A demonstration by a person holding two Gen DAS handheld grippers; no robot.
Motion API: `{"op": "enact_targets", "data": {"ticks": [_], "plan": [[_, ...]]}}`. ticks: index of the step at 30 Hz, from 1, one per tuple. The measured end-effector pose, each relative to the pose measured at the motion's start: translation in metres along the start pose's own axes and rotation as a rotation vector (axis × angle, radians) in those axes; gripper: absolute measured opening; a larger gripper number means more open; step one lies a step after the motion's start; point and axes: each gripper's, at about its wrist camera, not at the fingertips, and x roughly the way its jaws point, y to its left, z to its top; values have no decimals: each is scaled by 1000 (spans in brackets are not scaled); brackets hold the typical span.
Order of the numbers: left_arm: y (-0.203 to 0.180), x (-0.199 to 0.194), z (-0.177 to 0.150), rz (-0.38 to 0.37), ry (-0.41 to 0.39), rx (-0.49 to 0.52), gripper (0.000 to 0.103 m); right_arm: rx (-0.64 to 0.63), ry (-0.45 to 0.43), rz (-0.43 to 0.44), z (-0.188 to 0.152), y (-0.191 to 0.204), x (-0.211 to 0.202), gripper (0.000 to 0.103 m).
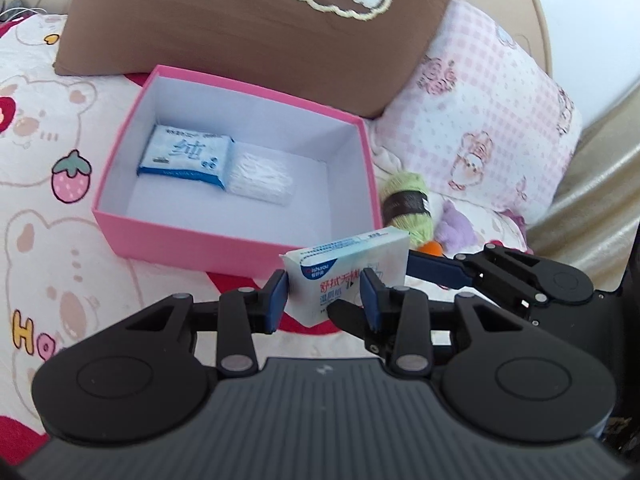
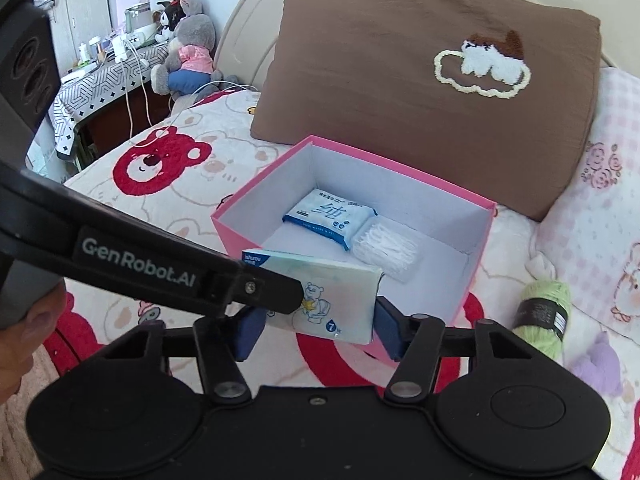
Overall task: Organize objects
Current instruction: 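Carry the tissue pack with the left gripper over the pink box, then lower the tissue pack into the pink box and open the left gripper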
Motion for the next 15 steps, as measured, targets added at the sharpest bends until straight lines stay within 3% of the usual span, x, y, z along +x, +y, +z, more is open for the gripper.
{"op": "enact_targets", "data": {"ticks": [8,15], "plan": [[21,11,27,52,-11,-9,38,-1,11,39,23,-3,27,52],[41,36,53,103,6,-26,39,32,34,59,43,-11,68,50]]}}
